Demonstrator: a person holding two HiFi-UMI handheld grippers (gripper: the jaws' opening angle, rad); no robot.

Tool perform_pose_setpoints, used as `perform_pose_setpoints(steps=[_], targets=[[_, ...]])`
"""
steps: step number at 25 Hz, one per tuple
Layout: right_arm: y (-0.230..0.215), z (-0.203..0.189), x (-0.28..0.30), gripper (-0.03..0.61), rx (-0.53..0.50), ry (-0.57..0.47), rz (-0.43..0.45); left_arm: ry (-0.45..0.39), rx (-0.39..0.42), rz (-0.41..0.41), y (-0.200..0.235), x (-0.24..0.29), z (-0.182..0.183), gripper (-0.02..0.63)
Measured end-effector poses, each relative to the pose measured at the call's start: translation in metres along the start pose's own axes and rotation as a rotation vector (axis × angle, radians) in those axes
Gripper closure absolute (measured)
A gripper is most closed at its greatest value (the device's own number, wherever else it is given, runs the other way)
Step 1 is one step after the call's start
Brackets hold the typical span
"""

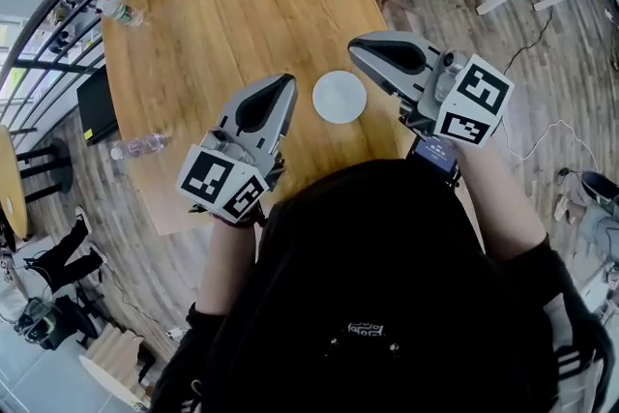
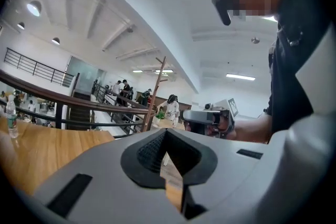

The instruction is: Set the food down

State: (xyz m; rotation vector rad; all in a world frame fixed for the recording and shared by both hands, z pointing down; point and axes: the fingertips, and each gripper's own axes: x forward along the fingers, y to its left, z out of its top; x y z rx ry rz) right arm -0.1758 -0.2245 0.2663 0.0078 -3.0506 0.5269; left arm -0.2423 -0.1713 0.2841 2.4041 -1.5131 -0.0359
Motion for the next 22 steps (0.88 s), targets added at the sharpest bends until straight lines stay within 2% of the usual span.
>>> perform_pose_setpoints(steps=[4, 7, 22], targets=[[0.015, 0.029, -0.005, 0.56, -0.042, -0.023, 0.016, -0.042, 0.024, -0.032, -0.006, -0.005, 0.027, 0.611], [0.023, 0.035, -0.001, 0.56, -0.06, -0.025, 0.016, -0.047, 0.041, -0.045, -0.007, -0.008, 0.037, 0.611], [0.017, 0.027, -0.007, 0.56, -0.062, -0.025, -0.015, -0.013, 0.051, -0.074, -0.012, 0.001, 0.019, 0.611]])
